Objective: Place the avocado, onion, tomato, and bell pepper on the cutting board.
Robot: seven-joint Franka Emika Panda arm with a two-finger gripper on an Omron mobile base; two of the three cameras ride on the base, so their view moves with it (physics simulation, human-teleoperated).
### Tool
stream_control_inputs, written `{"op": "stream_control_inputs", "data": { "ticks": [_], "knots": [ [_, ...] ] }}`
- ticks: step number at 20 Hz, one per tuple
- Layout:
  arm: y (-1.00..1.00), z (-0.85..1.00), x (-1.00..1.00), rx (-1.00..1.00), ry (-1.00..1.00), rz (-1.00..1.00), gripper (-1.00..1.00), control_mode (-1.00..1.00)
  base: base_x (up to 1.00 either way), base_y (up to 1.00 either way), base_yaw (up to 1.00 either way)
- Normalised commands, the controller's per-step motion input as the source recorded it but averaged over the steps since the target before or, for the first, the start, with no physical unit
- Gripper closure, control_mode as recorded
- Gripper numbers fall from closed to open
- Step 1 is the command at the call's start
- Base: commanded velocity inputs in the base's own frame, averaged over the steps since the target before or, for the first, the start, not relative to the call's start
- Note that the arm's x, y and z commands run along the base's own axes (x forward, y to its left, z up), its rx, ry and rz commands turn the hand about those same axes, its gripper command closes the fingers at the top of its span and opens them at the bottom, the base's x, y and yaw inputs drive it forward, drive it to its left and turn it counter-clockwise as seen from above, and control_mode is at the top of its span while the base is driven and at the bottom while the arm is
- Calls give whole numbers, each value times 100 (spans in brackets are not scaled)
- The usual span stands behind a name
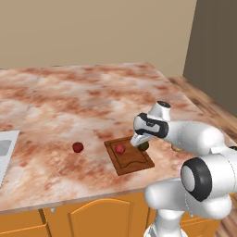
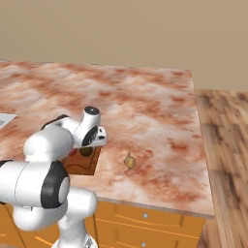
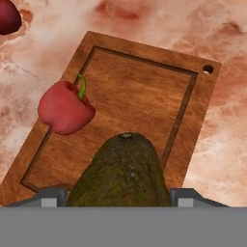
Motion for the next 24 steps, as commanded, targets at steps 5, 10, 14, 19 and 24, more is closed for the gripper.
{"op": "stream_control_inputs", "data": {
  "ticks": [5,10,14,19,24],
  "knots": [
    [6,-6,39,0,0,8,100,-100,0,0,0],
    [12,-12,19,0,0,7,100,-100,0,0,0],
    [8,-31,19,-1,0,5,100,-100,0,0,0],
    [13,-45,13,-4,2,5,100,-100,0,0,0],
    [11,-41,7,-4,0,5,100,-100,0,0,0]
  ]
}}
